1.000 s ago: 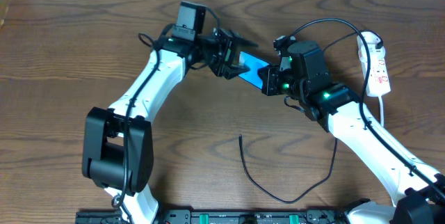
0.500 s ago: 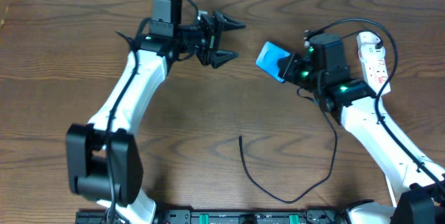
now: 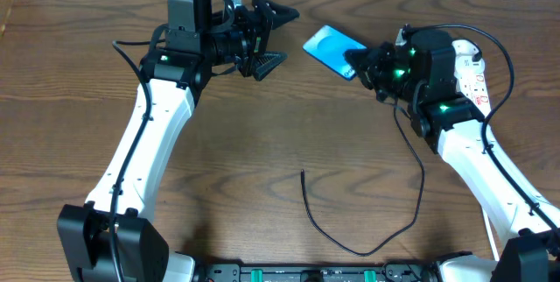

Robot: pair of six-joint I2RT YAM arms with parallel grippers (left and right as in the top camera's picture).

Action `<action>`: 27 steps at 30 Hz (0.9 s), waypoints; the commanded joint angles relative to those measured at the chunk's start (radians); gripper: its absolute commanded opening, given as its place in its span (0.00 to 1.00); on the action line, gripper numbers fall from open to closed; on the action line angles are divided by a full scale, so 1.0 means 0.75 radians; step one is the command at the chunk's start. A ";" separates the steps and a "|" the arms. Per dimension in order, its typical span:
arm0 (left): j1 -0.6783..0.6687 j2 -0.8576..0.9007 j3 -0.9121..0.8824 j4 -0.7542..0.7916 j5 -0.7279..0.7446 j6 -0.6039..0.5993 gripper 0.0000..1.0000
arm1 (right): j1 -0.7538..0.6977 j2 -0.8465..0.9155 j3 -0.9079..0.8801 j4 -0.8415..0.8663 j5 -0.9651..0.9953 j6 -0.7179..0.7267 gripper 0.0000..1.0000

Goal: Plug charger to phone and switch on socket
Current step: 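Open the left gripper and rotate the phone with the right gripper, then close the left gripper on the phone's edge held by the right gripper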

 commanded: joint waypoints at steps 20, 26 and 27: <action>0.004 -0.011 0.002 -0.001 -0.231 -0.193 0.93 | 0.077 -0.017 0.033 0.220 -0.139 0.723 0.01; 0.002 -0.011 0.002 -0.001 -0.233 -0.248 0.93 | 0.109 -0.017 0.033 0.221 -0.129 0.799 0.01; -0.001 -0.011 0.002 -0.001 -0.239 -0.251 0.93 | 0.113 -0.017 0.033 0.221 -0.129 0.811 0.01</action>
